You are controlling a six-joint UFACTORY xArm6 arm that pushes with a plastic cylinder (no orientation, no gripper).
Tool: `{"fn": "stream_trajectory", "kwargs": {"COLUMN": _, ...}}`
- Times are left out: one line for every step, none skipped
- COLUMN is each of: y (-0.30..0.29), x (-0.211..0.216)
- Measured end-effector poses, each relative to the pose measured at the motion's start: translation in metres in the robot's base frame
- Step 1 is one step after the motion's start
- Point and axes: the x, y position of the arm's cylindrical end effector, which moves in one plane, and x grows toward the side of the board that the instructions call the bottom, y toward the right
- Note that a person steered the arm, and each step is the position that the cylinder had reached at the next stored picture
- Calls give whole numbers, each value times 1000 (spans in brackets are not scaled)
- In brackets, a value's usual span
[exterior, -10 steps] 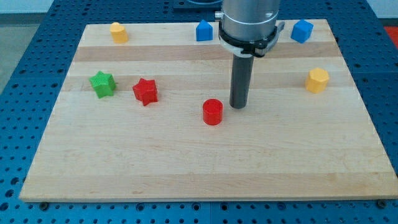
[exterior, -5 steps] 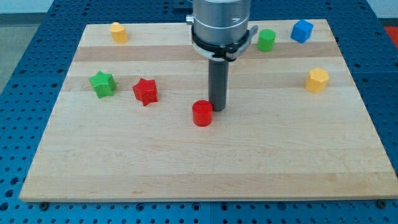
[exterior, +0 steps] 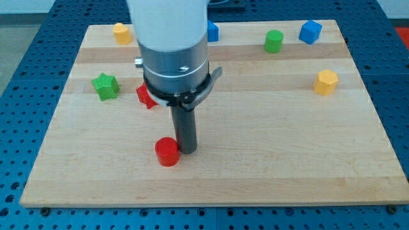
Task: Move the red circle towards the bottom left side of the board
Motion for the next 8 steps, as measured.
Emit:
{"fn": "stream_trajectory", "kwargs": {"y": -9, "x": 12}}
{"fn": "stream_trajectory", "kwargs": {"y": -23, "x": 14}}
{"fn": "stream_trajectory", "kwargs": {"y": -40, "x": 25}}
{"fn": "stream_trajectory", "kwargs": {"y": -54, "x": 37}}
{"fn": "stream_trajectory", "kwargs": {"y": -70, "x": 44}}
{"fn": "stream_trajectory", "kwargs": {"y": -73, "x": 43}}
{"fn": "stream_trajectory", "kwargs": {"y": -67, "x": 31}}
{"fn": "stream_trajectory", "kwargs": {"y": -67, "x": 19}}
